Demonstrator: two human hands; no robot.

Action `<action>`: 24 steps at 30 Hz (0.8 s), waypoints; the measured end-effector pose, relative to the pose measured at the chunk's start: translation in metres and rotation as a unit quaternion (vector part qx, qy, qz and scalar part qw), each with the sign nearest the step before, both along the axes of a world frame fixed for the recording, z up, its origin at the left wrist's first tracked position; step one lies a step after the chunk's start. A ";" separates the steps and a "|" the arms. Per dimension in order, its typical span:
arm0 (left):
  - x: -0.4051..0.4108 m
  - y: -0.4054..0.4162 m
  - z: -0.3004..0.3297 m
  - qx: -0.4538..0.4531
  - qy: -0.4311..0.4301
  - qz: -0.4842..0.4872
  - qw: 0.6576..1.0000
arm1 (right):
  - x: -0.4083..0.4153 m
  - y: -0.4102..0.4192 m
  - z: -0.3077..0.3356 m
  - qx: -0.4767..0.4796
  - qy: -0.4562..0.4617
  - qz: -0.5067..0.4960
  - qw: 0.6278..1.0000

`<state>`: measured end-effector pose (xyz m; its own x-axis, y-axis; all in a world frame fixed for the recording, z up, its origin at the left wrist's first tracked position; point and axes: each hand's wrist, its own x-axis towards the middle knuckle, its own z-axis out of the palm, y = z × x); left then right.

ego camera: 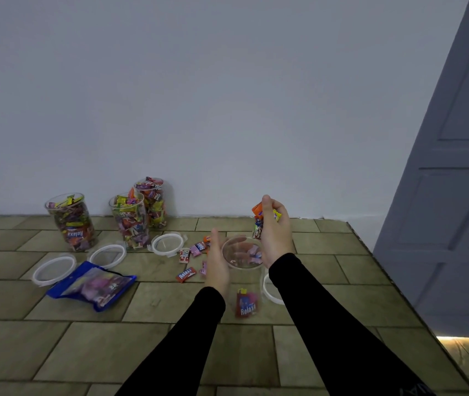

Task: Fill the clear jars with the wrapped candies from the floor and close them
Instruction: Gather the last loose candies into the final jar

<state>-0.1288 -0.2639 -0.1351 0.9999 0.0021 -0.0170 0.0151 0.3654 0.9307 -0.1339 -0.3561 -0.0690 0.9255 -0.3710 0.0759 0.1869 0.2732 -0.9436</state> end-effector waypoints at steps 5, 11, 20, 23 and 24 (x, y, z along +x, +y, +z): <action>-0.002 -0.001 0.003 -0.013 0.009 0.013 1.000 | -0.001 0.001 0.001 0.004 -0.014 0.066 0.998; 0.002 0.001 0.001 -0.020 0.014 0.026 0.999 | 0.003 -0.001 -0.002 -0.021 -0.025 0.081 0.996; 0.005 0.001 -0.002 -0.008 0.024 0.017 1.000 | 0.004 -0.002 -0.003 0.042 -0.024 0.081 0.996; 0.006 0.004 -0.007 0.006 0.014 0.024 1.000 | 0.002 -0.003 -0.002 0.040 -0.027 0.094 0.994; 0.007 0.004 -0.008 0.012 0.005 0.022 1.000 | 0.001 -0.002 -0.002 0.041 -0.031 0.098 0.994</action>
